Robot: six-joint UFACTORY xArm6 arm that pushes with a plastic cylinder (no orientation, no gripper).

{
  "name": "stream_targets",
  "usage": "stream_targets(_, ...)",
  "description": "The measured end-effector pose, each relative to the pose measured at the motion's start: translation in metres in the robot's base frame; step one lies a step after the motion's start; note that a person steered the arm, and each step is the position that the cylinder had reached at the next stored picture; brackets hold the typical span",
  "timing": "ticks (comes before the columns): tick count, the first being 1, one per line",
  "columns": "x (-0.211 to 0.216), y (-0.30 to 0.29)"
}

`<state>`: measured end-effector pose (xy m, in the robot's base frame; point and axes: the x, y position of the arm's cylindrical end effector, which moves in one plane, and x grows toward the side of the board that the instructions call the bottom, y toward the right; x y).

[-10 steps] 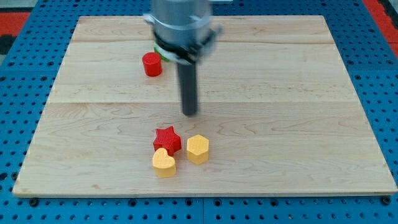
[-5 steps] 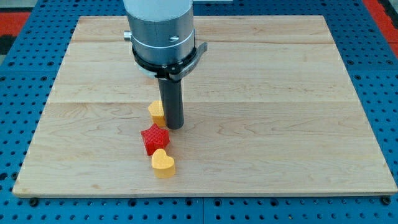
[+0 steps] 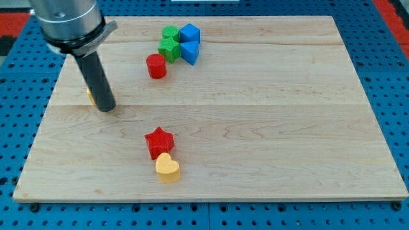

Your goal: Move the hexagon to the top left of red circle

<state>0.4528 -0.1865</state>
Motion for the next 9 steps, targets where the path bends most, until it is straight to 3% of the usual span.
stream_targets(3, -0.035, -0.034)
stream_targets(4, -0.029, -0.062)
stream_targets(7, -0.073, 0.023)
stream_targets(9, -0.061, 0.0)
